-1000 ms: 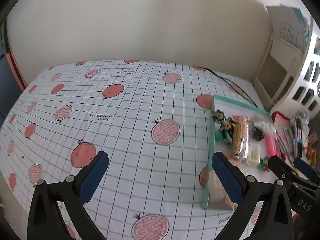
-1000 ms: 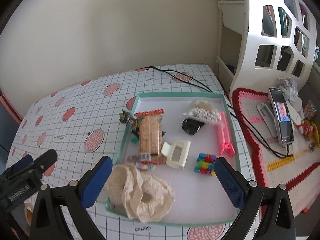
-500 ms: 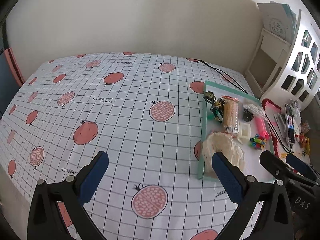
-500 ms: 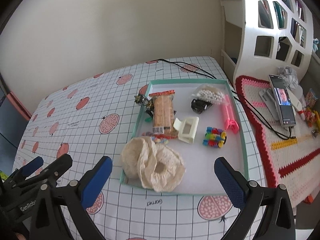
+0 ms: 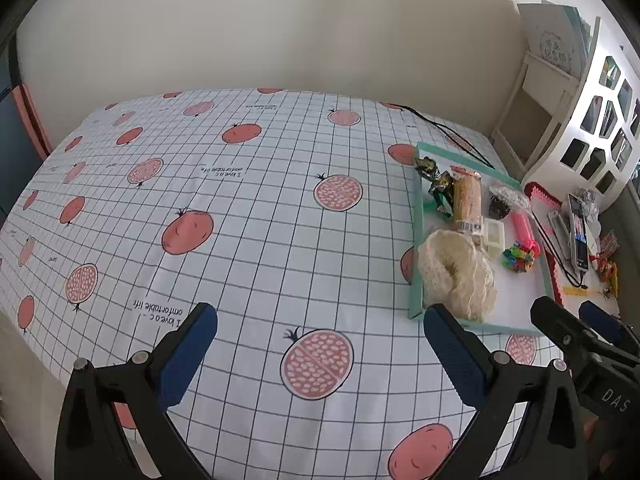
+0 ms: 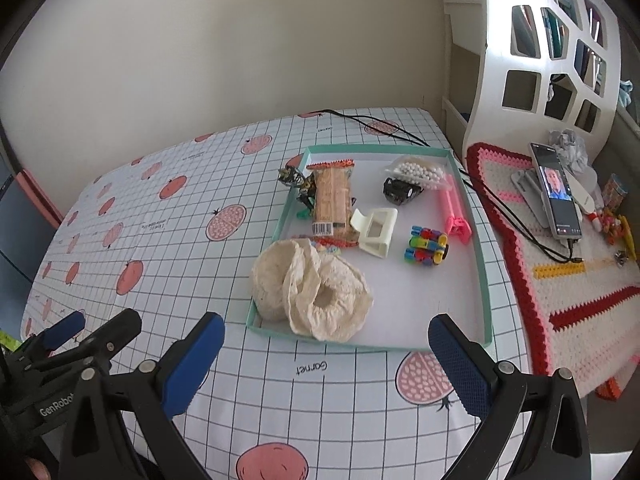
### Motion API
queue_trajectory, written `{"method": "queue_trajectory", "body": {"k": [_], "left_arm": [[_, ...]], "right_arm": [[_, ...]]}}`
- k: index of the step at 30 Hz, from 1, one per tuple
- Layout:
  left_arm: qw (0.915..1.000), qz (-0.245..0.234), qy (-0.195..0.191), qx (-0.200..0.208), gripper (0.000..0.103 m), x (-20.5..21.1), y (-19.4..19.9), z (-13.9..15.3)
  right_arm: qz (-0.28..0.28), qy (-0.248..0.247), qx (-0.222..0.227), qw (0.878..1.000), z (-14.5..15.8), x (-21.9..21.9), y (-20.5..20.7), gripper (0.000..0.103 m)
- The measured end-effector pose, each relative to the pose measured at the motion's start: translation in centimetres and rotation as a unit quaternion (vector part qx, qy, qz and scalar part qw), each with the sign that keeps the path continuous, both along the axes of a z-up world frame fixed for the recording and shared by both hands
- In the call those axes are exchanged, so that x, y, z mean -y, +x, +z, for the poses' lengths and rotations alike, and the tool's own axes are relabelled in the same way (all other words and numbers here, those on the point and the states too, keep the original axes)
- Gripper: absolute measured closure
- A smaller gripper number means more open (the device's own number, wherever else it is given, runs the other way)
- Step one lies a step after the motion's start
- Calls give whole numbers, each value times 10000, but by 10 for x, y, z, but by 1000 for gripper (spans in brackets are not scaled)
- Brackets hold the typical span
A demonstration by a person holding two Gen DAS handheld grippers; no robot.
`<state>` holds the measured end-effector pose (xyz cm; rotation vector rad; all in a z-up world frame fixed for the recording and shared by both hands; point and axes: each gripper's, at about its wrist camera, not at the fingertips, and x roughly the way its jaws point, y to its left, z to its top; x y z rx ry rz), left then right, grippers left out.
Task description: Organize objects
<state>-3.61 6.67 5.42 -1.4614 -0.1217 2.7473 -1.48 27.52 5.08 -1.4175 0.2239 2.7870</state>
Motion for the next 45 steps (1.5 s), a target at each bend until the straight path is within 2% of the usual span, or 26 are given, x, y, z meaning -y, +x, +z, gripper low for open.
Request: {"method": "queue_trajectory", "body": {"k": [17, 28, 45], "left_arm": [[9994, 263, -80, 222, 0, 21, 11, -12], [9984, 366, -167, 402, 0, 33, 14, -21], [9976, 201, -443, 485, 0, 25, 20, -33]], "right_arm": [[-183, -82, 153, 9997, -6, -4, 7, 0], [-215, -171, 364, 9990, -22, -2, 13, 0], [-183, 176, 395, 9989, -33, 12, 20, 0]]}}
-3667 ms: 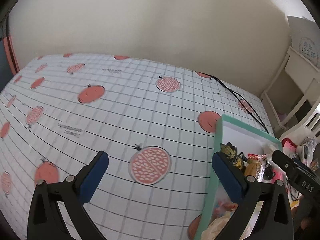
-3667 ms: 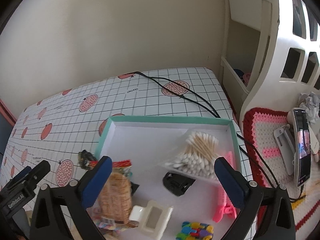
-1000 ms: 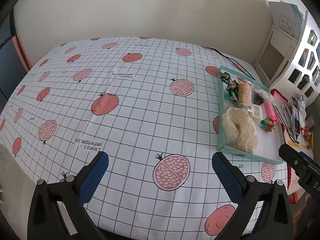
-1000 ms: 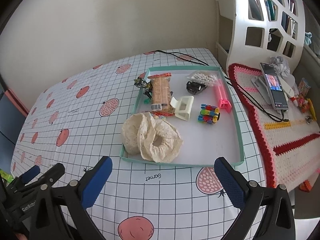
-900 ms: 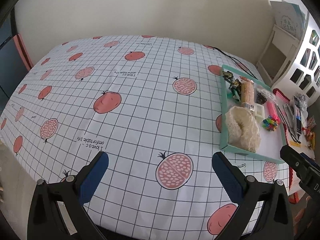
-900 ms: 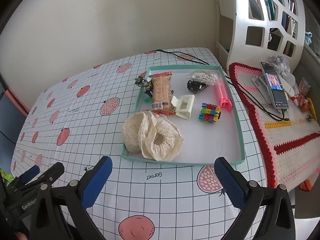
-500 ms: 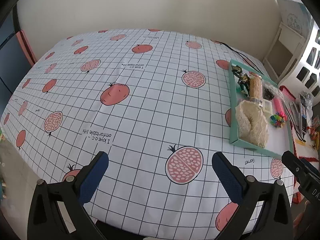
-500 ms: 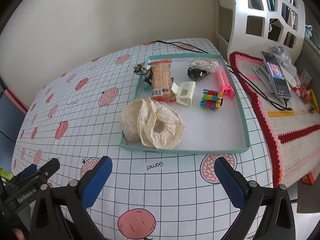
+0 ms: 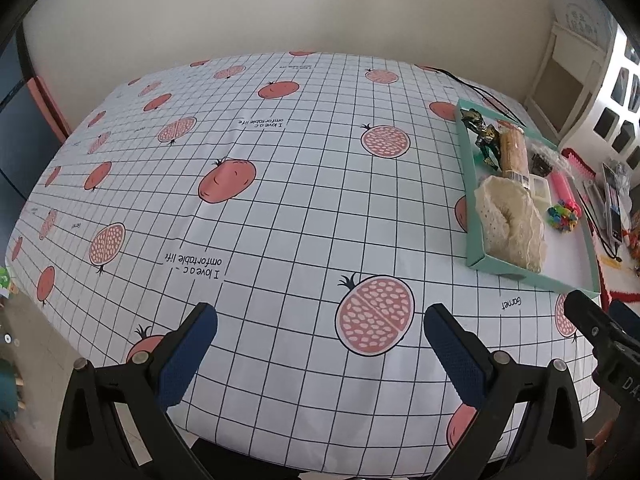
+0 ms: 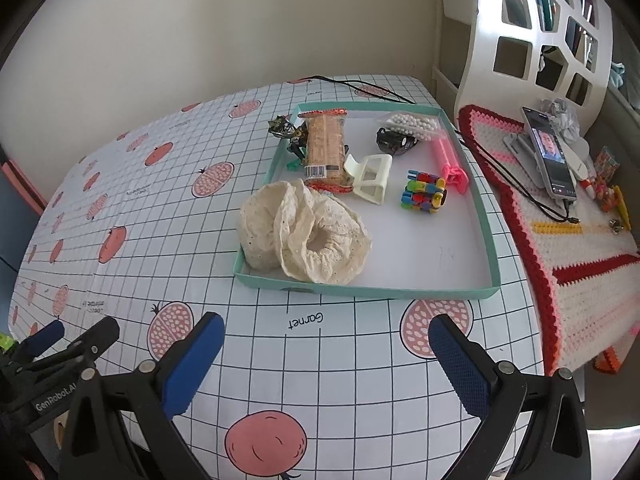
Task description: Organize objects
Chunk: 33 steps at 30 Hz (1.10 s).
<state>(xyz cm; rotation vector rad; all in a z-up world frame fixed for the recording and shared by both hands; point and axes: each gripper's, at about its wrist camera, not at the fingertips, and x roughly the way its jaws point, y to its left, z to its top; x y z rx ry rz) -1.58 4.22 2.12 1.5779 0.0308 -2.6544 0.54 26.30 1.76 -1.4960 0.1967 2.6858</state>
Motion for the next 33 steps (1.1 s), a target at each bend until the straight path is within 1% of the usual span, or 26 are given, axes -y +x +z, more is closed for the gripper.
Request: {"method": "queue_trajectory", "body": {"k": [13, 24, 28, 33], "left_arm": [[10000, 41, 28, 57, 0, 3, 1, -3], [9999, 72, 98, 73, 0, 4, 1, -3], [10000, 44, 77, 38, 0, 4, 2, -2], [9999, 128, 90, -35, 0, 5, 3, 0]], "right_arm": [[108, 242, 104, 9996, -7, 8, 1, 0], [104, 182, 109, 9997, -7, 8, 1, 0], [91, 157, 103, 9998, -7, 9, 2, 0], [117, 160, 96, 9998, -6, 10, 2, 0]]}}
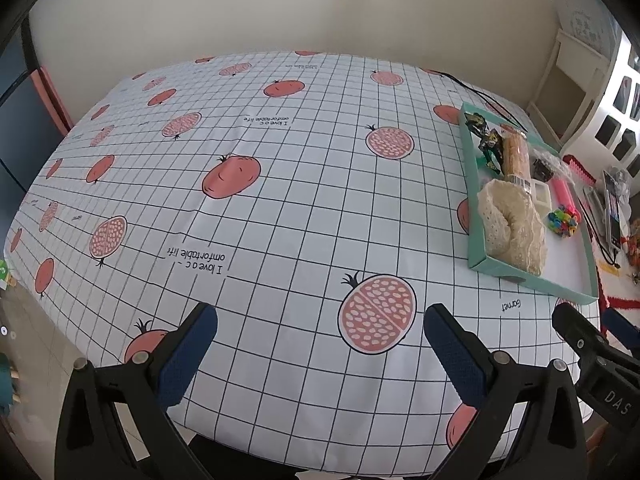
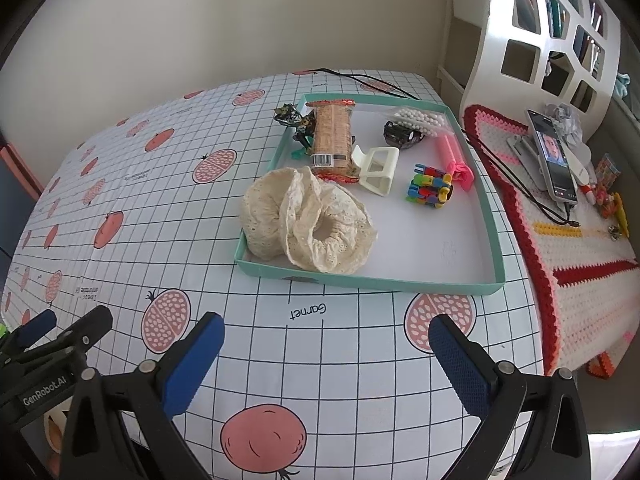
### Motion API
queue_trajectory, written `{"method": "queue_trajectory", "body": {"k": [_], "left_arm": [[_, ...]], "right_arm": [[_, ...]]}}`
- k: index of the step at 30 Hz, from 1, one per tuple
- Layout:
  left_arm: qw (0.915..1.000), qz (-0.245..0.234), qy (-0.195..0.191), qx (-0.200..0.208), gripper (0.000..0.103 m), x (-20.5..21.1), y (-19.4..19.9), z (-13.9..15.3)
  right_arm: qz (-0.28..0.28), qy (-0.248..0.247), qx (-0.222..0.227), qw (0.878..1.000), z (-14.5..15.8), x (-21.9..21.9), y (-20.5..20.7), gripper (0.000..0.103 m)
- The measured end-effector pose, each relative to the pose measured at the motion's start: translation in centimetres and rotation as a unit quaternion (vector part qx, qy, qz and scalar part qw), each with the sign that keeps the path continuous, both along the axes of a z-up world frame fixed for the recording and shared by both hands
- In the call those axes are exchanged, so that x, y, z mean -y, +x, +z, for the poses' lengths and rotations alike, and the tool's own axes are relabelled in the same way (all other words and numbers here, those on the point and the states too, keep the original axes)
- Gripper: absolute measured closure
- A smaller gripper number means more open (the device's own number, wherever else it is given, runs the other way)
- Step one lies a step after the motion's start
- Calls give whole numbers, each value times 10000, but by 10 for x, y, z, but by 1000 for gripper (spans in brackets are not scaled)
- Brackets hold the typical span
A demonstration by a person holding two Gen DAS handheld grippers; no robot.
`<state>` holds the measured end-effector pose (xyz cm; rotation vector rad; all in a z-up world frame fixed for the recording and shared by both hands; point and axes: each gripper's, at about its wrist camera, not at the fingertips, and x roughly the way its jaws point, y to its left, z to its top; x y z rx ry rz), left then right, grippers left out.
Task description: Organize objects
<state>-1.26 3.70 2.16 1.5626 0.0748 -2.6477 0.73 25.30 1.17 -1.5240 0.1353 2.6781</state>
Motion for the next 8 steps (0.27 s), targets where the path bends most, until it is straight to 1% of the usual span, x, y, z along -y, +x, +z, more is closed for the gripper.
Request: {"method": "queue_trajectory", "body": {"k": [8], "left_arm": [[10000, -2, 24, -14, 0, -2, 0, 1]], "right_arm": [[3, 8, 3, 10000, 0, 1, 0, 0]]}}
